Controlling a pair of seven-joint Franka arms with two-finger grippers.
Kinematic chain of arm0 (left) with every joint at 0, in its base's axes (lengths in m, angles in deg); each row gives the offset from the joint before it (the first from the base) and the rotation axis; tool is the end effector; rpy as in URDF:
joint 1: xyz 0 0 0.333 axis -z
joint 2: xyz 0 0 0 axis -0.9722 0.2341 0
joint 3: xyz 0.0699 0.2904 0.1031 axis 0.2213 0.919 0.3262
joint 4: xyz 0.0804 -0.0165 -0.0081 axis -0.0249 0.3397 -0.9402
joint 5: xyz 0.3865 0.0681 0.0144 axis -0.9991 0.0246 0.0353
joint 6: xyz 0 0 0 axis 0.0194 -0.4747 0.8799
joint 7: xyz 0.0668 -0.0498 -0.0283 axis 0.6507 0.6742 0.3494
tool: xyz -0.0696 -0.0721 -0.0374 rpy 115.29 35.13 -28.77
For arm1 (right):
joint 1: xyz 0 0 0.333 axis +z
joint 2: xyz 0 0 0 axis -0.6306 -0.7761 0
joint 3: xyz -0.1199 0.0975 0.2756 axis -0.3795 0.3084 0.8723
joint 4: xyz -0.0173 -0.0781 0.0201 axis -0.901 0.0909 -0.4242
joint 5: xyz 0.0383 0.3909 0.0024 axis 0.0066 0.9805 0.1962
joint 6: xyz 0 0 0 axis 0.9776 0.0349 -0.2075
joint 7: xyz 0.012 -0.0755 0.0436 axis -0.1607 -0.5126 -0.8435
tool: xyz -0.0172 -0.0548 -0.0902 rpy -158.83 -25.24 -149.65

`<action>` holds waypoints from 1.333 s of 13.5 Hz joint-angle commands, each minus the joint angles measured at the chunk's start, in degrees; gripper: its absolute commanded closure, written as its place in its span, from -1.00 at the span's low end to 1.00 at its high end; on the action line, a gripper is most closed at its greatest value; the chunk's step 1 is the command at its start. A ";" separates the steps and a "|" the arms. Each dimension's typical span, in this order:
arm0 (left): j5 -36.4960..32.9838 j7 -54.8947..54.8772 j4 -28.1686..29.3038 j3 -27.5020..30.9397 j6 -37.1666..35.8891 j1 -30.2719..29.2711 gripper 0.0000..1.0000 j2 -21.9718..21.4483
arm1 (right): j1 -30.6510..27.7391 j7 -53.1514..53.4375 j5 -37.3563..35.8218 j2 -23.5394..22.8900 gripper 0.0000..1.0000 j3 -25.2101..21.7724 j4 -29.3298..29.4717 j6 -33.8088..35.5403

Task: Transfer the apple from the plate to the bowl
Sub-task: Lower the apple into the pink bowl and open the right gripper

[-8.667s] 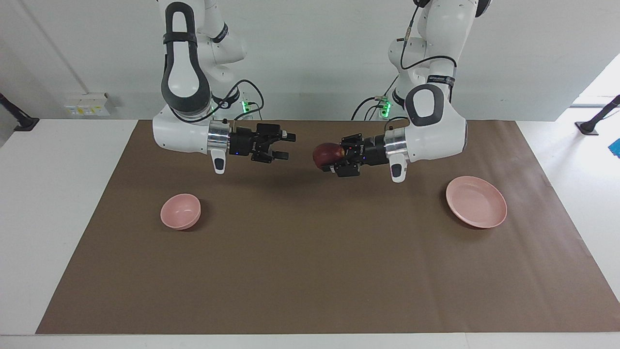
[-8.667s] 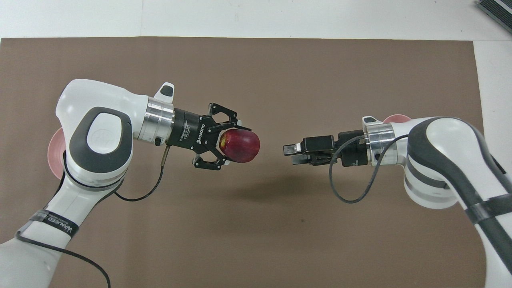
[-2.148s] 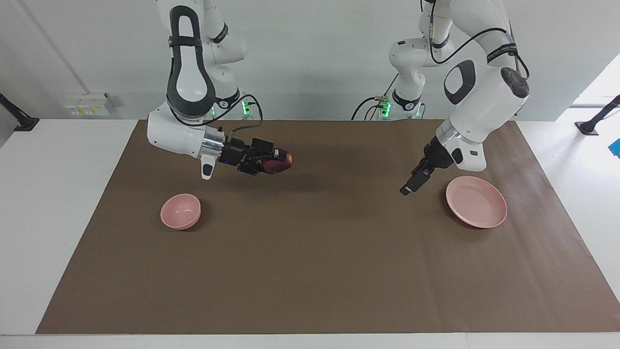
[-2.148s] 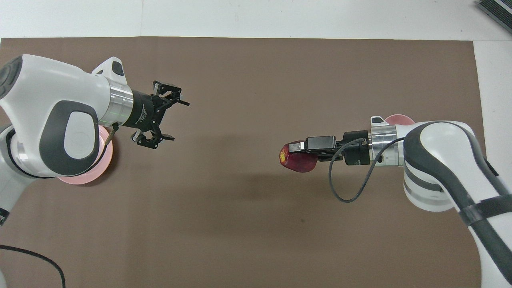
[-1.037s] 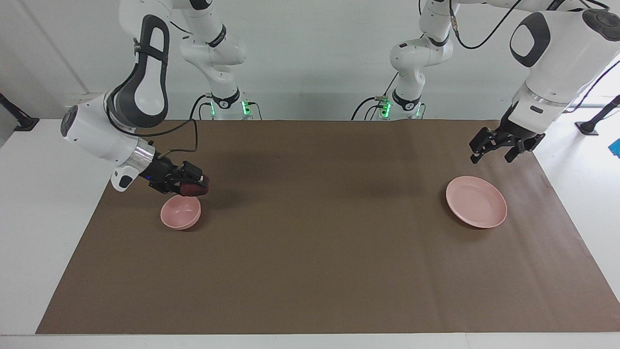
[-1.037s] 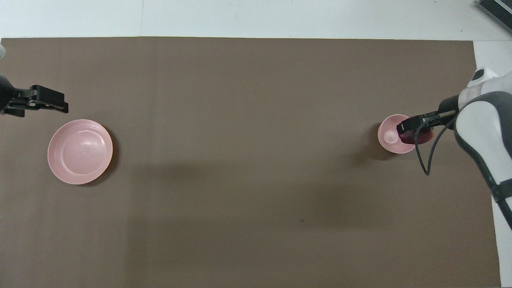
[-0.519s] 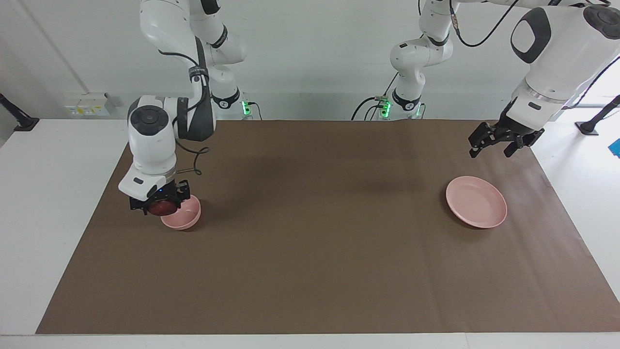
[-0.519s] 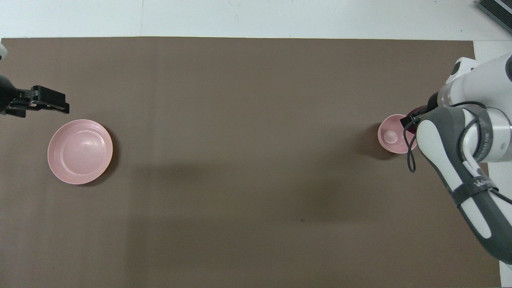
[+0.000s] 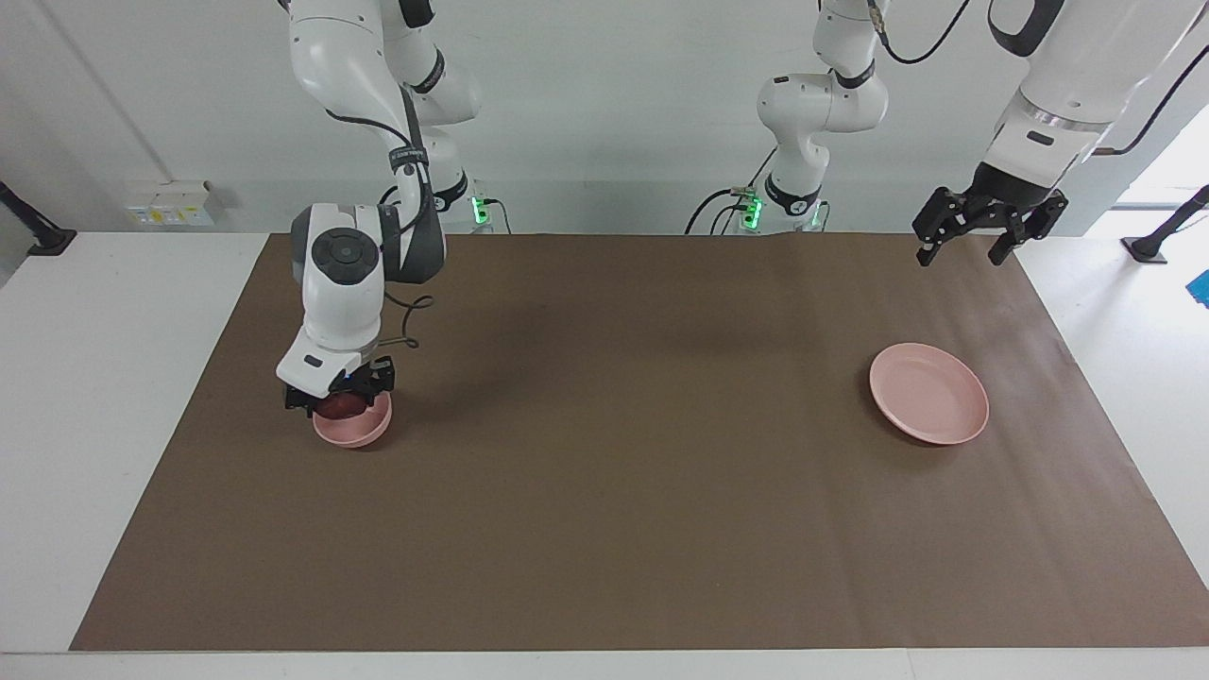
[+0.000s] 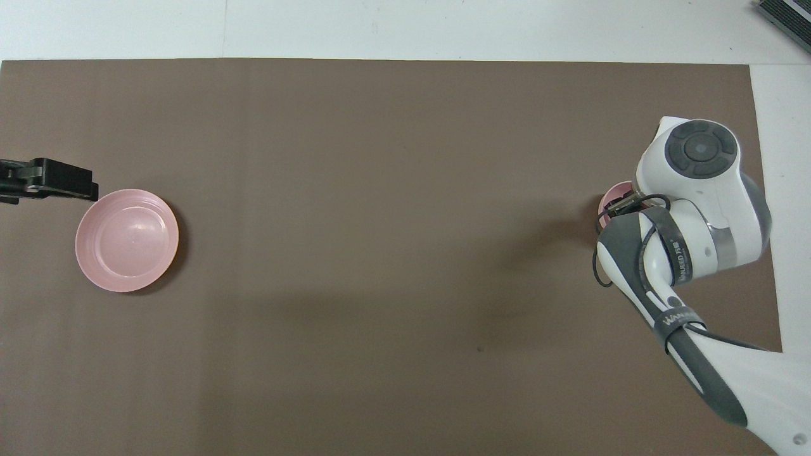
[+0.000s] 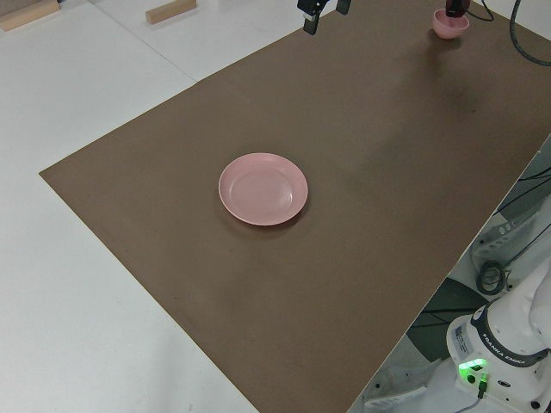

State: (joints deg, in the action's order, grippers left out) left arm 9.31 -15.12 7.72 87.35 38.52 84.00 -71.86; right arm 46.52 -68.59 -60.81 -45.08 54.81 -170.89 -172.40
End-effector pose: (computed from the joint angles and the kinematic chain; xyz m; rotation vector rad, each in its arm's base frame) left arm 0.5486 -0.0419 0.6586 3.1198 -0.0433 0.1094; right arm 0.6169 0.0103 0.3592 2.7276 0.5765 -0.0388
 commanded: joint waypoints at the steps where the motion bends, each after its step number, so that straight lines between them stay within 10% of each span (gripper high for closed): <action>1: -1.08 -0.56 -0.02 2.41 -1.18 2.04 -1.00 -1.56 | -0.56 1.21 -1.92 0.34 1.00 0.25 -1.67 -2.07; 10: 0.49 -6.90 0.24 1.98 -0.56 0.55 -1.00 -1.56 | -1.27 1.12 -1.83 -0.28 0.98 0.25 -3.87 -3.92; 18: 2.43 -6.62 0.33 -4.53 -2.67 -7.46 -1.00 -1.65 | -1.71 0.95 -1.30 -0.99 -0.57 0.34 -3.43 -4.10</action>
State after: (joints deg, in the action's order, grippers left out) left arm 10.90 -21.96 7.91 83.74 37.07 77.78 -73.10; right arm 45.80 -68.59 -60.87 -46.06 54.64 -174.19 -174.95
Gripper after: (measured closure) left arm 0.000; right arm 0.110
